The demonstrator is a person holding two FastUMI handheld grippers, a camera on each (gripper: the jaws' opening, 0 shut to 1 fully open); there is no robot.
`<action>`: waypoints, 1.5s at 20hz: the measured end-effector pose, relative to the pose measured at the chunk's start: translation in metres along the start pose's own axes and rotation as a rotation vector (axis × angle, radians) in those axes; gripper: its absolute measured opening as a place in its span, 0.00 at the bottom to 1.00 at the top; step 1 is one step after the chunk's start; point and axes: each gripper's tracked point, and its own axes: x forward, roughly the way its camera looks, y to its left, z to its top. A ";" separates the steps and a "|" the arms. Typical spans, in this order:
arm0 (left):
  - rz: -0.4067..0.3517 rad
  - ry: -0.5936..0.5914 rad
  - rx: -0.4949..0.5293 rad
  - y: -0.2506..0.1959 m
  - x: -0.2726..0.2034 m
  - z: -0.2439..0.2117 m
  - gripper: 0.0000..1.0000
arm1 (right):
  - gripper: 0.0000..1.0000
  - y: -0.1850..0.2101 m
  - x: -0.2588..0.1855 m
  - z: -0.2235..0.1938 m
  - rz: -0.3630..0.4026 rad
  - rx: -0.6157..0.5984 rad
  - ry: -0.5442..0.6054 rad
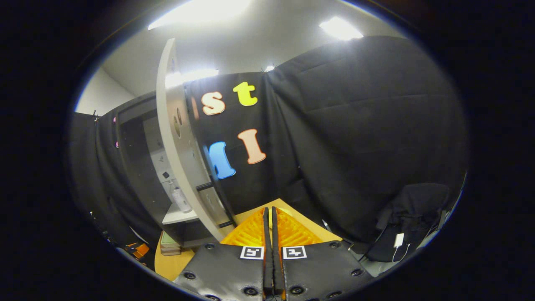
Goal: Open the cabinet door with the right hand, grasp the bottle in the cabinet with the left hand and place it on the coaster, then close the cabinet door with the right hand.
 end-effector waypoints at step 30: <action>-0.064 -0.212 0.046 -0.099 0.350 0.174 0.87 | 0.96 -0.071 0.238 -0.014 -0.063 -0.155 0.057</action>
